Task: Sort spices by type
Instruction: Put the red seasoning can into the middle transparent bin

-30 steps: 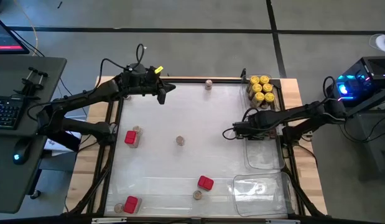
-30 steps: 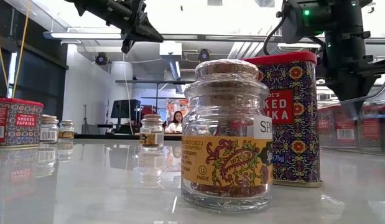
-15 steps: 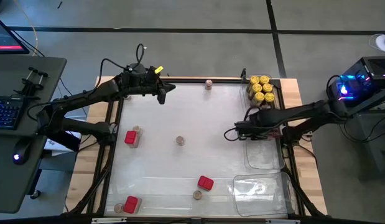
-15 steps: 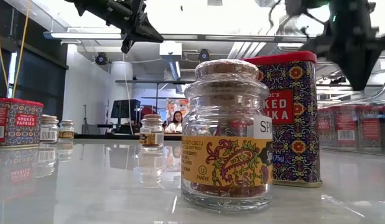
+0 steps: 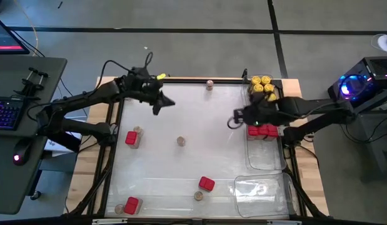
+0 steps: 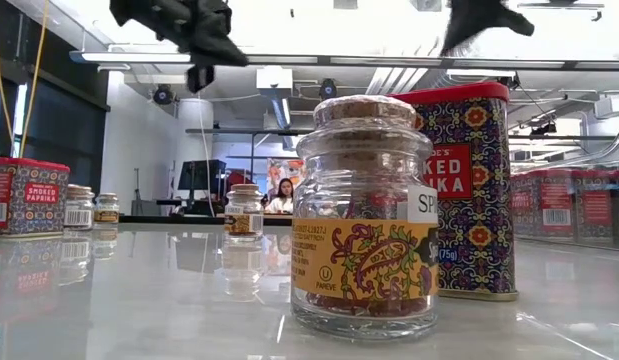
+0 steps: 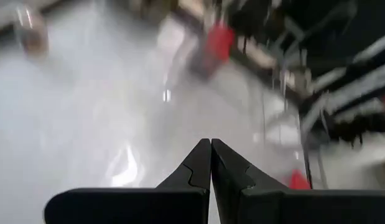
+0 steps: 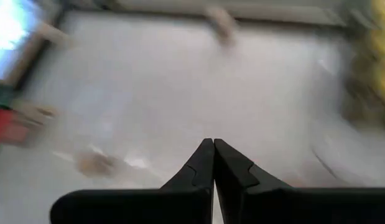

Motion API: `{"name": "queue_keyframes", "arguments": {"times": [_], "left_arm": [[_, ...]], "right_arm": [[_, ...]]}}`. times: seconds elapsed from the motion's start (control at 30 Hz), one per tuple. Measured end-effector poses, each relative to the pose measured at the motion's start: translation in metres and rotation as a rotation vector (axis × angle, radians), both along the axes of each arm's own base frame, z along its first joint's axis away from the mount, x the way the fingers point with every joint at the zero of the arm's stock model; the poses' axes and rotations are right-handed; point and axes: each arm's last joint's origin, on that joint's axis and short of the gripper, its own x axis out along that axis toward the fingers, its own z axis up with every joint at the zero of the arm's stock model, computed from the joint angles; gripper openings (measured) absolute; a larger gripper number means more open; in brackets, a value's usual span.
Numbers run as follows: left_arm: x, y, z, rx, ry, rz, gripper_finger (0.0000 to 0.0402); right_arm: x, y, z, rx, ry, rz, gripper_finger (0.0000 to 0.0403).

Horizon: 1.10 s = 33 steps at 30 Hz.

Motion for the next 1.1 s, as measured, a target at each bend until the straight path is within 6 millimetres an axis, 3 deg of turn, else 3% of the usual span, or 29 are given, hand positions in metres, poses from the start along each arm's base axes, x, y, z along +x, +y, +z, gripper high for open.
{"name": "queue_keyframes", "arguments": {"times": [0.23, 0.47, 0.67, 0.83, 0.93, 1.1], "left_arm": [[-0.034, -0.047, -0.013, -0.184, 0.363, -0.046, 0.0], [-0.083, -0.092, -0.025, -0.207, 0.888, 0.215, 0.0], [-0.086, -0.104, -0.03, -0.2, 0.957, 0.328, 0.0], [-0.093, -0.106, -0.064, -0.238, 1.083, 0.366, 0.0], [-0.092, -0.106, -0.079, -0.256, 1.08, 0.385, 0.0], [-0.089, -0.105, -0.081, -0.216, 1.028, 0.435, 0.0]], "right_arm": [[0.041, -0.03, -0.004, -0.078, -0.103, 0.236, 0.0], [0.058, -0.056, -0.021, -0.076, 0.0, 0.345, 0.0], [0.064, -0.068, -0.025, -0.073, 0.0, 0.407, 0.0], [0.064, -0.069, -0.024, -0.075, -0.015, 0.409, 0.0], [0.065, -0.069, -0.024, -0.075, -0.023, 0.407, 0.0], [0.065, -0.069, -0.024, -0.074, -0.025, 0.408, 0.0]]}}
